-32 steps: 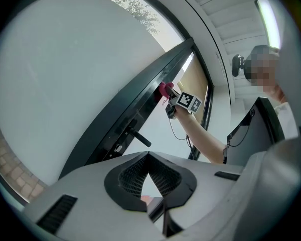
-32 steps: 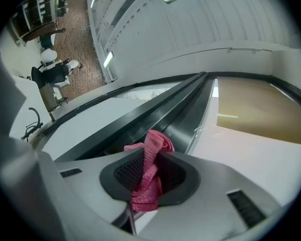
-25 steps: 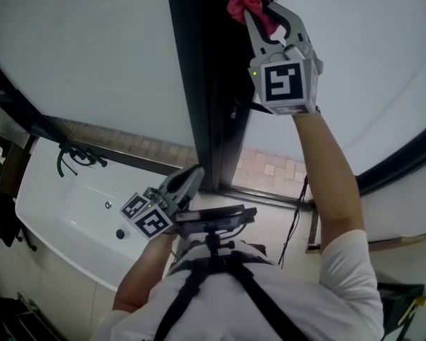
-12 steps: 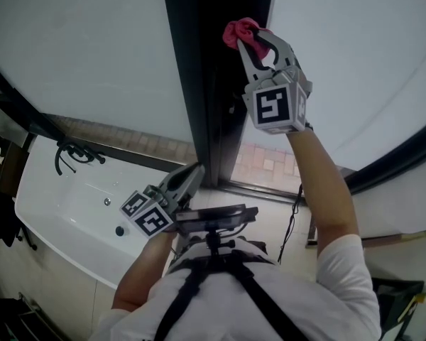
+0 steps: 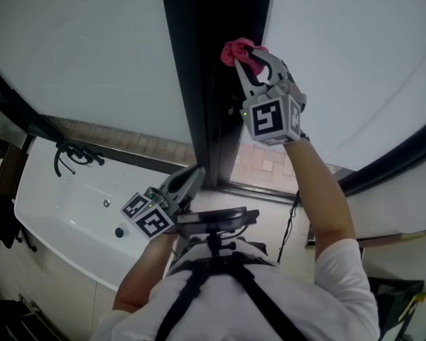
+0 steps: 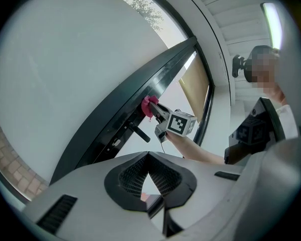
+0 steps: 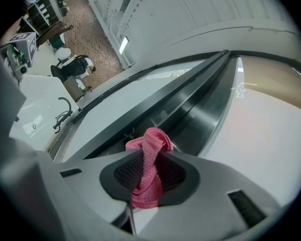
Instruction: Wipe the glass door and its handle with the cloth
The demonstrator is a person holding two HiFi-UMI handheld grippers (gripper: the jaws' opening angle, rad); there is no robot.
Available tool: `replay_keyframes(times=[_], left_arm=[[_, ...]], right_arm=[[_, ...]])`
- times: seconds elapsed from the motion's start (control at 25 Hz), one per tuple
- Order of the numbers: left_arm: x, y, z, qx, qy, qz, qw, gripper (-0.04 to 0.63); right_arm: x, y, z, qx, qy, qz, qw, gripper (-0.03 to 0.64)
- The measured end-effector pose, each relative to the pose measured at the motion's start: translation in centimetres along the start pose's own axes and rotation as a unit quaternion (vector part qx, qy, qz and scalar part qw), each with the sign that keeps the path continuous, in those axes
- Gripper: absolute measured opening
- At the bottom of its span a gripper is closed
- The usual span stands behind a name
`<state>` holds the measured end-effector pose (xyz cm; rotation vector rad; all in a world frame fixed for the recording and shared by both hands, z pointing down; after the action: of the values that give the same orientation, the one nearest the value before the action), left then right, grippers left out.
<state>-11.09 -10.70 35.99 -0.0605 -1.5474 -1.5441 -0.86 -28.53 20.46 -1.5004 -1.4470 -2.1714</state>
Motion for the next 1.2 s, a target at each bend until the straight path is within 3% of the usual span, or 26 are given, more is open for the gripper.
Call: replay_keyframes(times=[0.52,1.0,1.2], left_arm=[[0.2,0.6,0.0,0.006,-0.001,0.008,0.9999,0.002],[-0.1,0.9,0.6,0.008,-0.006,0.012,0.9999,0.002],[-0.2,1.0,0.6,0.013,-0.003,0.014,0.9998,0.002]], right_arm=[[3.5,3.7,0.8,0.039,-0.037,0.000,0.999,0.066],[3.6,6.5,2.7,0.067,-0.028,-0.025,0.997,0.064],[2.7,7.0,3.5,0.078,-0.005,-0.040,0.996,0.060]])
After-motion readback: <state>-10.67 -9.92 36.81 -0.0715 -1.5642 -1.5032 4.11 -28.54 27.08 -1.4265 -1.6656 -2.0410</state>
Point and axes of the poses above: the fingertips, and each gripper's own axes: z backward along the fingers, x to its left, y out of its underside, the point moved 3 cm from there along z, backward along the fingers, and after that the axes turned 5 degrees about -y, right-handed, at the moved point
